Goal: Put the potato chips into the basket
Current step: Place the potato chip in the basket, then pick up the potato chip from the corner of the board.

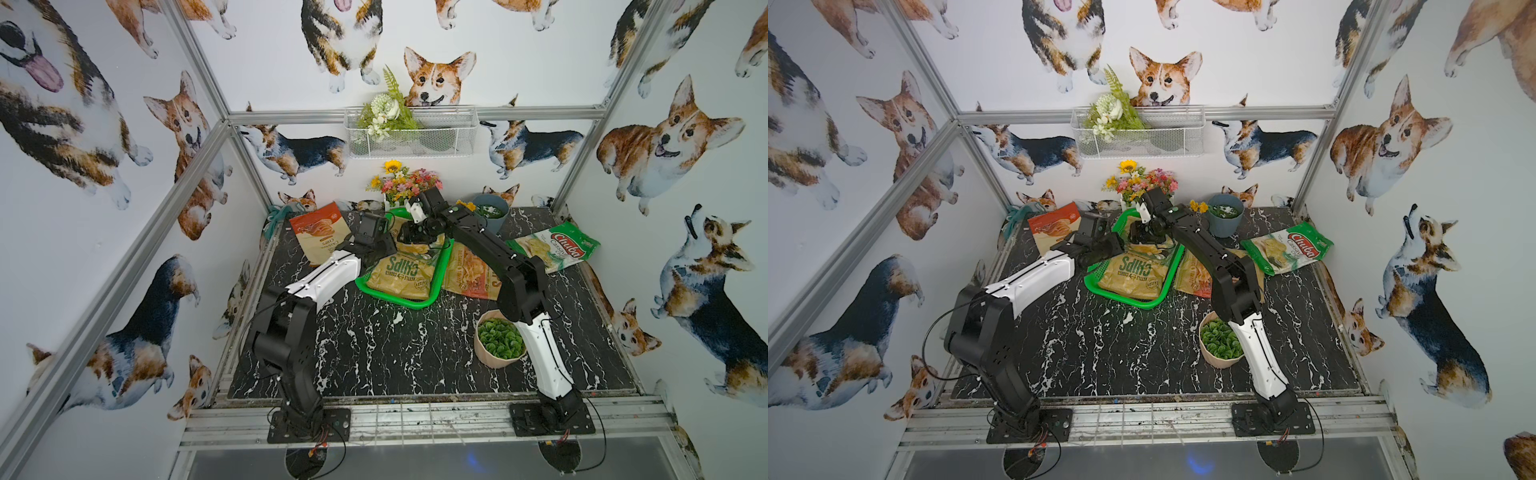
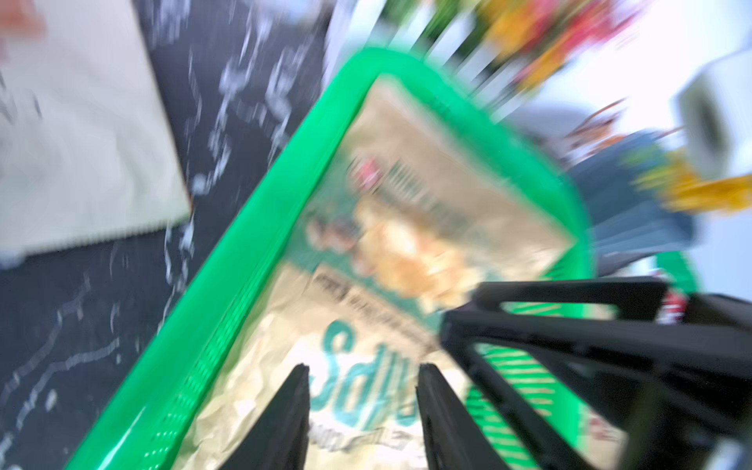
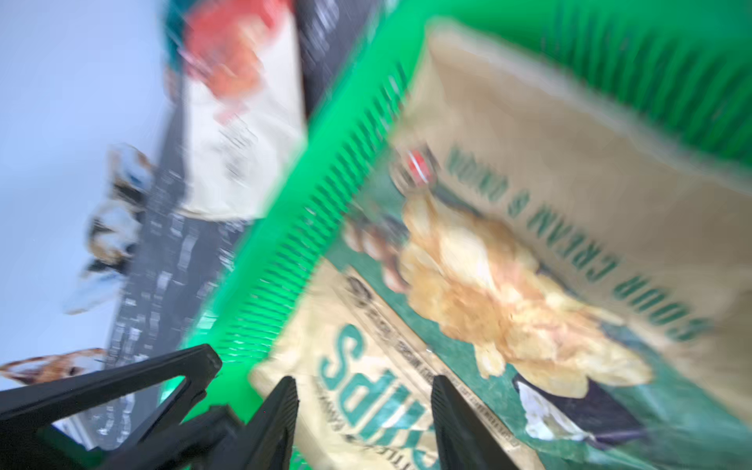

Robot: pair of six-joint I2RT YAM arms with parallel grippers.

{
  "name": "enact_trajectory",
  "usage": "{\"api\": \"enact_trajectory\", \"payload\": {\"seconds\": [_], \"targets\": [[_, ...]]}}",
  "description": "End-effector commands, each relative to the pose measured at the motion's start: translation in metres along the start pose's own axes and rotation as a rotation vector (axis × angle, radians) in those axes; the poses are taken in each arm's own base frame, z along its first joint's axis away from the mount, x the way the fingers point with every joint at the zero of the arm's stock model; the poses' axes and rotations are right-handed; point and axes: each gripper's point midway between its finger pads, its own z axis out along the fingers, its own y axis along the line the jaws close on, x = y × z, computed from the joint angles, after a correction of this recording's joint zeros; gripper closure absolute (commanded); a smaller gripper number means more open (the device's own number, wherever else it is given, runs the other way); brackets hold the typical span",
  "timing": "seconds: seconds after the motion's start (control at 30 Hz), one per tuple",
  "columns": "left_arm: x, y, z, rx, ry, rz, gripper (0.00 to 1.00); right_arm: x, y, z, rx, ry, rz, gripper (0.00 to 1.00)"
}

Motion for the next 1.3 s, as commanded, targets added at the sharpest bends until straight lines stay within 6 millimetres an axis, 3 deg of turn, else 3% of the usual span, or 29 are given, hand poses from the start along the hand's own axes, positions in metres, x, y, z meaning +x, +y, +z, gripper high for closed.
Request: {"api": "enact_trajectory", "payload": {"seconds": [0.0,0.03,0.1,0.17,0.37,0.5,0.73,0.97,1.17,1.27], "targets": [[-0.059,0.014,-0.042,-0.029,-0.159,-0.002,0.50,-0.025,0.022,-0.041,-0.034,-0.102,-0.019,0.42],[-0.069,0.024,-0.049,-0.040,-0.179,-0.023,0.50,-0.024,0.025,-0.044,-0.042,-0.109,-0.022,0.42],[-0.088,0.071,-0.061,-0.118,-0.211,-0.085,0.47,-0.021,0.030,-0.057,-0.070,-0.127,-0.026,0.42],[-0.091,0.118,-0.065,-0.200,-0.202,-0.141,0.42,-0.015,0.033,-0.064,-0.089,-0.139,-0.025,0.41],[-0.083,0.228,-0.059,-0.330,-0.169,-0.312,0.33,0.011,0.029,-0.076,-0.112,-0.152,-0.014,0.41],[-0.068,0.270,-0.029,-0.349,-0.067,-0.403,0.31,0.023,0.025,-0.075,-0.105,-0.126,-0.014,0.41],[-0.044,0.291,0.001,-0.359,-0.002,-0.484,0.31,0.035,0.020,-0.069,-0.107,-0.097,-0.010,0.41],[-0.027,0.288,0.026,-0.275,0.059,-0.531,0.32,0.039,0.018,-0.063,-0.104,-0.084,-0.020,0.41],[-0.020,0.285,0.037,-0.240,0.096,-0.527,0.46,0.044,0.014,-0.061,-0.093,-0.071,-0.022,0.41],[-0.018,0.288,0.039,-0.253,0.099,-0.523,0.47,0.048,0.012,-0.059,-0.092,-0.061,-0.020,0.41]]}}
